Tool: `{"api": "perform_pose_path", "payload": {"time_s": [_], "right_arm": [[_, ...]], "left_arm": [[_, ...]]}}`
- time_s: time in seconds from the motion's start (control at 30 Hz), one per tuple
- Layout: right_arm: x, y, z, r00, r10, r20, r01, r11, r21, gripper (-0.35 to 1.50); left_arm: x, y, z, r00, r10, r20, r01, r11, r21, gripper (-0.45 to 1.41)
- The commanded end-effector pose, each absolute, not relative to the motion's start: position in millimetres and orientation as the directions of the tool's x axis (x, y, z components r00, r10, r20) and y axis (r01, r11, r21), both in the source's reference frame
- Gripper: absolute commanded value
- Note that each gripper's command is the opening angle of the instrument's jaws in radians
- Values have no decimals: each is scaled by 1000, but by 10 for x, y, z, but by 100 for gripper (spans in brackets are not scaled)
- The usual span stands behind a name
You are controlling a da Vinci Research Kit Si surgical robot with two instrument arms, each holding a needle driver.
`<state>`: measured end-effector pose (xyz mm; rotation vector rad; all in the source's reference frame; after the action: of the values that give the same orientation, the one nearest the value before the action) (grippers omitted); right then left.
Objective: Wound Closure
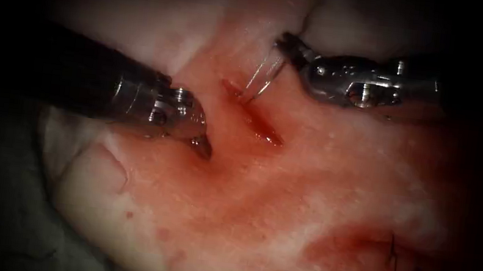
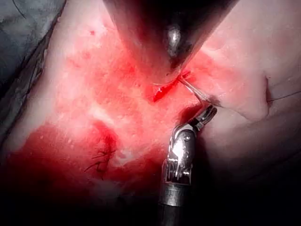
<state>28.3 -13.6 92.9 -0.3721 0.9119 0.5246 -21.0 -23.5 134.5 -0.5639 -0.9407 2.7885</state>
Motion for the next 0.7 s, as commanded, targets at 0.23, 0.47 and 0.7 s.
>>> {"api": "perform_pose_path", "payload": {"time_s": [0.23,0.47,0.7], "right_arm": [[296,-143,933,497,268,-825,-570,818,-79,-35],[302,-145,926,485,267,-832,-564,823,-64,-35],[314,-153,925,481,265,-836,-566,822,-65,-35]], "left_arm": [[-212,-243,1358,-917,254,-307,-13,-789,-614,-30],[-211,-244,1354,-917,252,-309,-8,-787,-617,-30],[-207,-241,1343,-916,250,-313,-3,-786,-618,-30]]}}
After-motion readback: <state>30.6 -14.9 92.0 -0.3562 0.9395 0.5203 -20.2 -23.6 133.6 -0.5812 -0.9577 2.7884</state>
